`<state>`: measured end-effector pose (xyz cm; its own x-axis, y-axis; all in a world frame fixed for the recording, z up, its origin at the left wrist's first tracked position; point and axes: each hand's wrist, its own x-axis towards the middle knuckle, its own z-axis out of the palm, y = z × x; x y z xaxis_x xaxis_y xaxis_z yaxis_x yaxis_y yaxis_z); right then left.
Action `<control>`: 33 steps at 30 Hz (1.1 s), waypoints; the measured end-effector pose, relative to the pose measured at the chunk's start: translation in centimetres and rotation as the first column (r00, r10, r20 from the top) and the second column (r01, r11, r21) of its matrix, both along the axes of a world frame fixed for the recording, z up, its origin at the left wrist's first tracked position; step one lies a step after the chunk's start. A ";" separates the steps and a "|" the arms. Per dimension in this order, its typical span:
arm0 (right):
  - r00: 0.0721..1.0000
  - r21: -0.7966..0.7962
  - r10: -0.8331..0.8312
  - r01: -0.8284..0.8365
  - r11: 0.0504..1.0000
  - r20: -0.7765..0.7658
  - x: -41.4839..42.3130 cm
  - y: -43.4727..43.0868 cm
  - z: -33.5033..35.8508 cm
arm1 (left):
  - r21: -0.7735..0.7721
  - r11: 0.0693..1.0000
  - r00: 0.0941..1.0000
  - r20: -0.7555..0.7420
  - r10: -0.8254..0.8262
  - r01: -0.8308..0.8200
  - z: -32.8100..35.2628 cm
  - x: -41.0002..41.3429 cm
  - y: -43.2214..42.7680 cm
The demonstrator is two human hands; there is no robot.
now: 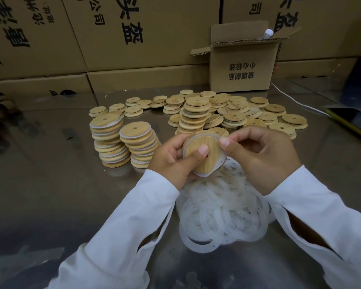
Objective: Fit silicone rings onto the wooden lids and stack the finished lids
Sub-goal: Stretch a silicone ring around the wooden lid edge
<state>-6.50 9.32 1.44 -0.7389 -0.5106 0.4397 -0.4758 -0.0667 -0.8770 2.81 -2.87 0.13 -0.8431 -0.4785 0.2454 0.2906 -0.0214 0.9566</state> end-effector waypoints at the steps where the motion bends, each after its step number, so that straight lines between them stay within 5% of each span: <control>1: 1.000 0.008 -0.012 0.012 1.000 -0.002 -0.1 0.0 -0.2 | -0.083 0.996 0.999 0.008 0.041 -0.040 -0.1 0.0 0.0; 5: 0.995 0.051 -0.096 0.094 0.994 0.040 -0.2 -0.4 -1.1 | -0.258 0.951 0.983 0.019 0.181 -0.170 -0.9 -0.3 0.5; 13: 0.989 0.118 -0.119 0.129 0.985 -0.088 0.1 -0.8 -1.9 | -0.186 0.929 0.939 0.066 0.336 -0.319 -1.2 -0.7 0.2; 23: 0.977 0.140 -0.089 0.118 0.983 -0.195 0.1 -0.8 -1.9 | -0.188 0.943 0.952 0.090 0.294 -0.273 -1.2 -0.6 0.5; 33: 0.999 0.114 -0.009 0.013 0.993 -0.038 0.1 -1.2 -2.2 | -0.157 0.958 0.966 0.059 0.250 -0.238 -1.0 -0.5 0.6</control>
